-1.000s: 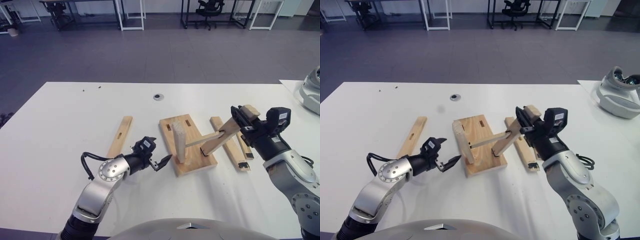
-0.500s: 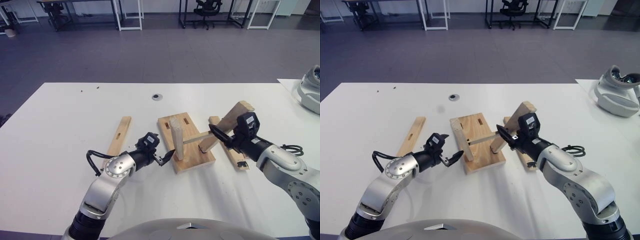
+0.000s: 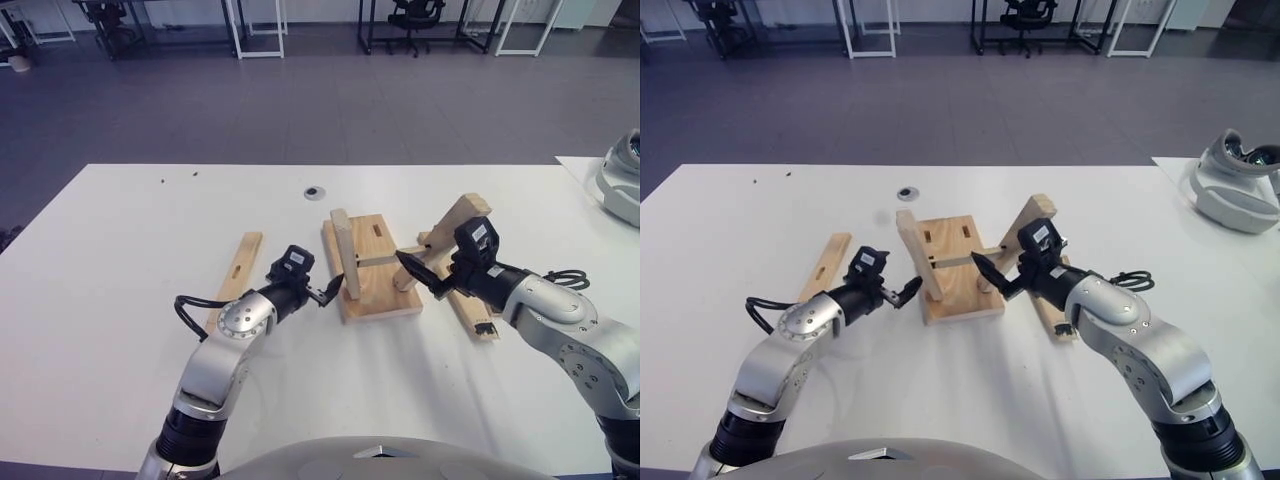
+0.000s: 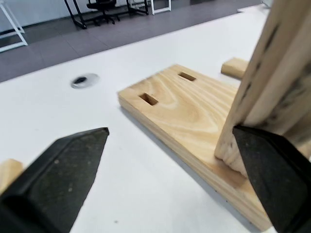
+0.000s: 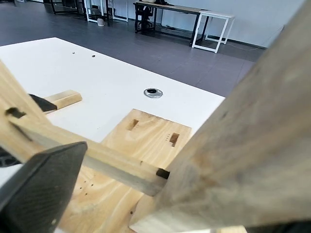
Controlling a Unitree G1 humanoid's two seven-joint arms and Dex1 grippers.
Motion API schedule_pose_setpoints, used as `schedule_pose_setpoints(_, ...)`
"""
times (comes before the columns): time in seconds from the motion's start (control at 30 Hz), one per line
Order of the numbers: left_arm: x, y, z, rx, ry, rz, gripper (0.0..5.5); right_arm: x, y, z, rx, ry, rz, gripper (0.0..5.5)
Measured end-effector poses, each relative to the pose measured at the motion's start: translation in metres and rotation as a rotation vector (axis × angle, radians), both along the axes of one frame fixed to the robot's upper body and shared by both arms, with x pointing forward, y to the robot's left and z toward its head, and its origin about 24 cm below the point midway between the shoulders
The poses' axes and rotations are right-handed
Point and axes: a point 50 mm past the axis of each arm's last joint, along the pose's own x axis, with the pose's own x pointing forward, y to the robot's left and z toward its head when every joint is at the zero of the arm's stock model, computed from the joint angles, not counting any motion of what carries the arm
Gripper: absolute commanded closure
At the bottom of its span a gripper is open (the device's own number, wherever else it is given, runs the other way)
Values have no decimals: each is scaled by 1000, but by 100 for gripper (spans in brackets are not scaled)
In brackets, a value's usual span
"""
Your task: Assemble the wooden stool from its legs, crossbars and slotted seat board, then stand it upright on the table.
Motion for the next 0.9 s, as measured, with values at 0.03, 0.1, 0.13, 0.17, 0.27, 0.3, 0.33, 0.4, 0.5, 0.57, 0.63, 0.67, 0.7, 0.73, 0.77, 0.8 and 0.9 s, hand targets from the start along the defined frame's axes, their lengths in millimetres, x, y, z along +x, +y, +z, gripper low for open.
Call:
schedule_pose_setpoints(0.03,1,2,5,-13,-22,0,78,-4,-2,-9,8,45,4,80)
schedule_pose_setpoints(0.1,2,11,14,-22,-61,-6,78,-10,-9,-13,6,62,65,80)
schedule_pose_setpoints(0.13,2,15,18,-24,-77,-5,78,-10,-13,-11,8,47,95,80)
schedule_pose_setpoints(0.17,2,22,19,-19,-82,-2,78,-11,-19,-8,-13,25,134,80)
schedule_pose_setpoints(0.27,1,48,19,54,-83,25,78,-21,-45,-9,-126,17,259,80)
schedule_pose_setpoints(0.3,-1,55,17,84,-65,15,78,-23,-56,-12,-167,29,288,80)
schedule_pose_setpoints(0.33,-2,56,15,101,-52,-10,78,-22,-65,-13,-187,27,289,80)
schedule_pose_setpoints(0.4,-9,58,7,136,4,-95,78,0,-93,-16,-255,-44,163,80)
schedule_pose_setpoints(0.5,-20,54,-1,153,66,-239,78,50,-102,-19,-281,-211,15,80)
schedule_pose_setpoints(0.57,-25,51,-7,175,105,-330,78,74,-78,-27,-233,-274,53,80)
schedule_pose_setpoints(0.63,-29,51,-11,199,135,-378,78,75,-40,-41,-161,-239,246,80)
schedule_pose_setpoints(0.67,-30,52,-12,208,143,-385,78,70,-29,-45,-144,-210,323,80)
schedule_pose_setpoints(0.7,-32,54,-13,213,159,-399,78,60,-17,-47,-109,-184,407,80)
schedule_pose_setpoints(0.73,-37,58,-15,214,182,-408,78,47,-6,-52,-64,-145,486,80)
schedule_pose_setpoints(0.77,-46,64,-15,214,215,-434,78,34,3,-56,-25,-113,536,80)
schedule_pose_setpoints(0.8,-53,68,-16,218,241,-447,78,28,7,-59,-13,-94,560,80)
schedule_pose_setpoints(0.9,-84,93,-19,306,387,-533,78,15,26,-52,12,-101,603,80)
